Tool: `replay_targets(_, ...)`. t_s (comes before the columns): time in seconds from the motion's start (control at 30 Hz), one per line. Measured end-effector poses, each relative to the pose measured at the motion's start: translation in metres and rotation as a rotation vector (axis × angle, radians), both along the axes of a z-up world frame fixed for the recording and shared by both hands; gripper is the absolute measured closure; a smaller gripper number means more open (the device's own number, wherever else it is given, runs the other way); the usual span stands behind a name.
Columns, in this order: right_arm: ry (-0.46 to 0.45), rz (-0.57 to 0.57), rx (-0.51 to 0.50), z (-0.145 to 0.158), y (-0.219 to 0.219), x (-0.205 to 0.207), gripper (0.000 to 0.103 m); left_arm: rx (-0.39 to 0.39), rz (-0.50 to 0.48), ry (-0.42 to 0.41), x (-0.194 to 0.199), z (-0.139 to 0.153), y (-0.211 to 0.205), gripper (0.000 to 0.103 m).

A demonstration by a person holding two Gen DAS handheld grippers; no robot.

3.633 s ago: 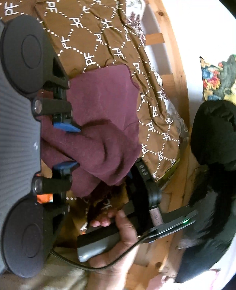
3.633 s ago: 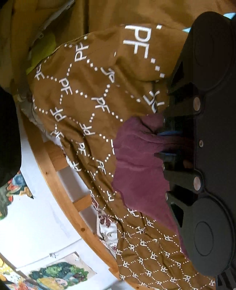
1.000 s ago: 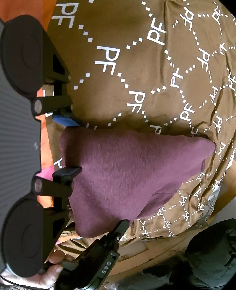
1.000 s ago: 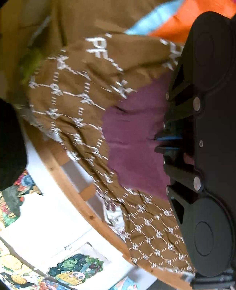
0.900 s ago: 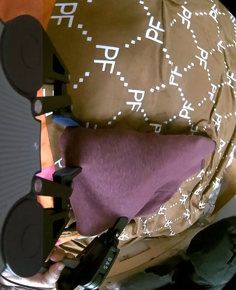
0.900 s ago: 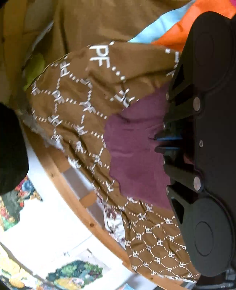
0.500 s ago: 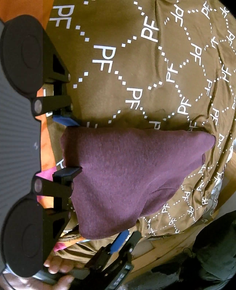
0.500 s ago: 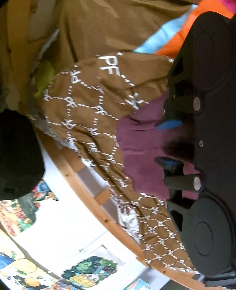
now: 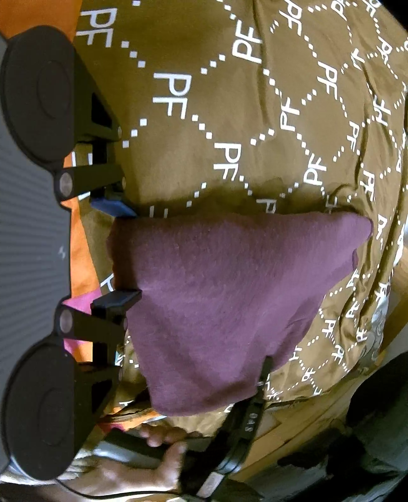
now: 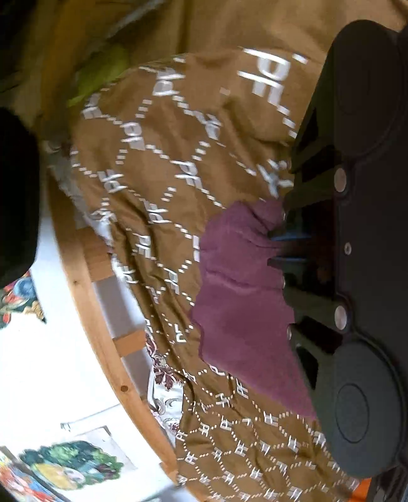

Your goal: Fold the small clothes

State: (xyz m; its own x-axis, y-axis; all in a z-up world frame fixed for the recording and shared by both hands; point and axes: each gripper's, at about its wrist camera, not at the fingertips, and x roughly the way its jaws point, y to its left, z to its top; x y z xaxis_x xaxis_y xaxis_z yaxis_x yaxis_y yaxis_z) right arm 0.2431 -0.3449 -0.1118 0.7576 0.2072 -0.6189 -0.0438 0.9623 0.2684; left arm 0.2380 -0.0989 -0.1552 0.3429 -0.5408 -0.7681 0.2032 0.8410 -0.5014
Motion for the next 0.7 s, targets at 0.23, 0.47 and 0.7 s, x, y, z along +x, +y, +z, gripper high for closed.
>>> replay_targets(0.23,0.019,-0.026,0.023,-0.012,-0.016,0.01,0.094,0.046,-0.046,-0.039,-0.004,0.003,-0.011,0.049)
replay_targets(0.47,0.039,-0.063,0.065,-0.011,-0.021,-0.006,0.084,0.036,-0.045,-0.023,-0.003,0.002,-0.011,0.046)
replay_targets(0.7,-0.001,-0.108,0.126,-0.005,-0.03,-0.016,0.052,0.052,-0.058,-0.022,-0.004,0.003,-0.013,0.044)
